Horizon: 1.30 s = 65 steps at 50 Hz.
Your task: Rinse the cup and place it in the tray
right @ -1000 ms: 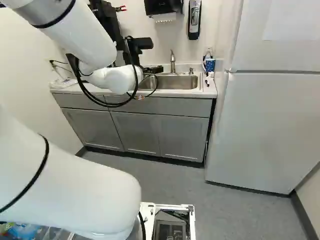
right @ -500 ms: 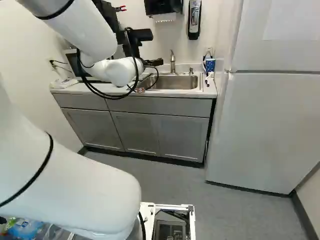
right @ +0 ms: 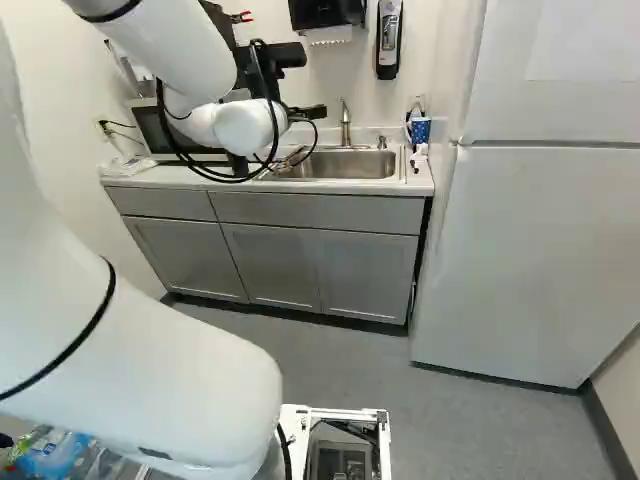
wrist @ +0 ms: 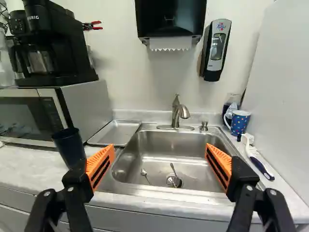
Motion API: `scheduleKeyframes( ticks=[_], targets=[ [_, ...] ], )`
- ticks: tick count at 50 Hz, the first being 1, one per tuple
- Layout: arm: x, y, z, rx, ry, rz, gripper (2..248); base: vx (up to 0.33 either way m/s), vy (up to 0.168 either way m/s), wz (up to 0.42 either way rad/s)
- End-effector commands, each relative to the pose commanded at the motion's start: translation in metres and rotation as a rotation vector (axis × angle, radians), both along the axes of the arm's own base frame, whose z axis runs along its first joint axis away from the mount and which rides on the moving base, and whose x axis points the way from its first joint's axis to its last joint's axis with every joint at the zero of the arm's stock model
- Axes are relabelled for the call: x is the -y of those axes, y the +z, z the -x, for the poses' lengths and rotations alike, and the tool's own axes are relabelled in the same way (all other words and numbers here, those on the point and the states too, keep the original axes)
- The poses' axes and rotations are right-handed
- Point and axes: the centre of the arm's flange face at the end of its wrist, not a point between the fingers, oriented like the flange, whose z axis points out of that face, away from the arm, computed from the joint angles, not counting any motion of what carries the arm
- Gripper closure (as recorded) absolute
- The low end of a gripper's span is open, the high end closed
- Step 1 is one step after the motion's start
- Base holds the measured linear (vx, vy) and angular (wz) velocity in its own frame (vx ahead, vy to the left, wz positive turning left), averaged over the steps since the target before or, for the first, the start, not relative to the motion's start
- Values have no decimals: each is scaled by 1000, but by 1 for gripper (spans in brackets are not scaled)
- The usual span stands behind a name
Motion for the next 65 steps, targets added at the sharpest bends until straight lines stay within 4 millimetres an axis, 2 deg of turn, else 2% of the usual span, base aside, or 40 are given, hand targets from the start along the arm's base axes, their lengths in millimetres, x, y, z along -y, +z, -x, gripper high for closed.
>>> scheduleKeyframes(
  ticks=[65],
  targets=[
    [0, 56, -36, -46, 2, -1, 3, 0, 0, 0]
  ],
)
